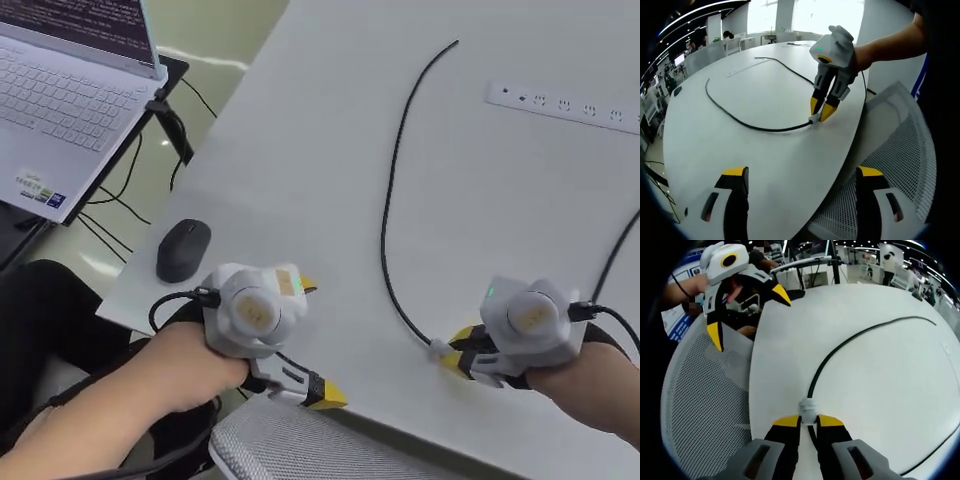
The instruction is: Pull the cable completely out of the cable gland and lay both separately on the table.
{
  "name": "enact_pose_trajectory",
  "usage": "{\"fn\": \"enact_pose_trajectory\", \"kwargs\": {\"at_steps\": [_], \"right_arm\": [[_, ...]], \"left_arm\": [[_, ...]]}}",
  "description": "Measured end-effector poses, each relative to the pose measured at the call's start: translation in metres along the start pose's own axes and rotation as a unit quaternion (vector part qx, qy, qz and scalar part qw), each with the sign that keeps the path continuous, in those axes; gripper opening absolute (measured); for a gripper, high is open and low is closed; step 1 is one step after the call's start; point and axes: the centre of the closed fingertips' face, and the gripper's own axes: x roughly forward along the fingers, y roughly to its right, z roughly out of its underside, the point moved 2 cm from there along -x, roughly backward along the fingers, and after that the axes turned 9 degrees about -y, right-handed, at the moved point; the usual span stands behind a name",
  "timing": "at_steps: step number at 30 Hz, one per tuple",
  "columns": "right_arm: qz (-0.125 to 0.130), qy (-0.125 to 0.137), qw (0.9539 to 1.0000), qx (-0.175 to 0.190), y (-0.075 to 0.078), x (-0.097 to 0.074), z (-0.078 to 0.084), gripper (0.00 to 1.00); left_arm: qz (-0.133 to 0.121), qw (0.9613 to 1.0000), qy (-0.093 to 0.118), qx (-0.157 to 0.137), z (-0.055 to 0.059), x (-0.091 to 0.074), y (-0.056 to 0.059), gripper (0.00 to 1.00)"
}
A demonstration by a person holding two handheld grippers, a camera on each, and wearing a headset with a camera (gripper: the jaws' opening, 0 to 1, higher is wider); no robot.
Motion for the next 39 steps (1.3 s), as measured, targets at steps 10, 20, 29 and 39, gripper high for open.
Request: {"fn": "enact_pose_trajectory", "kwargs": {"at_steps": [10,20,29,39], "right_arm": [[-0.008,0.015,0.9998,-0.007,-0.01,-0.032,-0.008,0.07],[-0.011,0.033,0.9987,-0.036,-0.033,-0.063,-0.01,0.06],[-0.003,0.042,0.9954,-0.086,-0.048,-0.091,-0.009,0.06],[0.009,0.04,0.9891,-0.142,-0.056,-0.111,-0.009,0.06]], "left_arm": [[0.004,0.9988,0.032,0.037,-0.036,-0.005,0.011,0.88],[0.012,0.9967,0.045,0.066,-0.061,-0.005,0.035,0.83],[0.031,0.9922,0.077,0.093,-0.096,-0.006,0.059,0.77],[0.05,0.9873,0.09,0.121,-0.12,0.005,0.076,0.65]]}}
